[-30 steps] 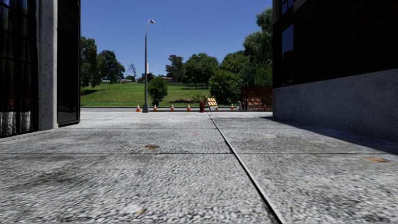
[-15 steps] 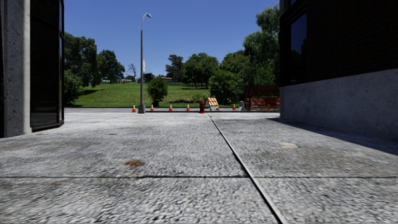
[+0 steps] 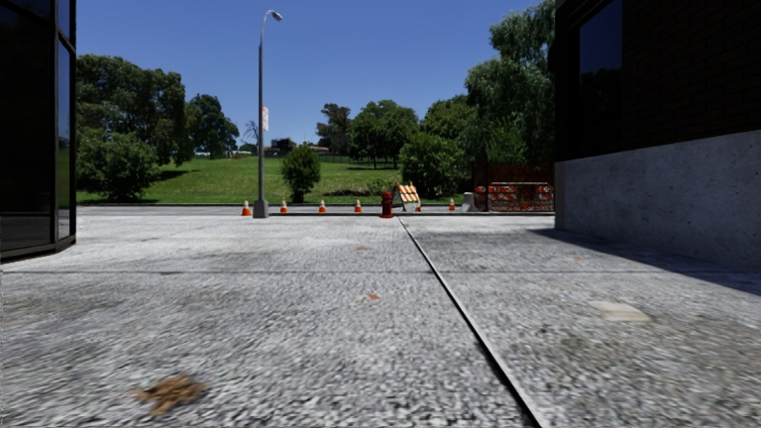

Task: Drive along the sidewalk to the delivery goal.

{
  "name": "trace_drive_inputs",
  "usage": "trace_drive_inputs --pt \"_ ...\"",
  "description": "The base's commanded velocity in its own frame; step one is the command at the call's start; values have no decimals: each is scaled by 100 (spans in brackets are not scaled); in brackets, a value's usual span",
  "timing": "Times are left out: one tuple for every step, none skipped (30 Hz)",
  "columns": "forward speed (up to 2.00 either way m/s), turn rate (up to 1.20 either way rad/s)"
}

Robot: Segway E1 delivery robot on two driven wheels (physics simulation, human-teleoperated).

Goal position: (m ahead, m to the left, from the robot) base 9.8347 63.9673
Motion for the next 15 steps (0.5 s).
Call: trace_drive_inputs --pt "200 0" --pt "200 0" --pt "200 0" --pt "200 0" --pt "200 0" --pt "200 0" --pt "200 0" --pt "200 0" --pt "200 0" --pt "200 0" --pt "200 0" --pt "200 0" --pt "200 0" --pt "200 0" --pt "200 0"
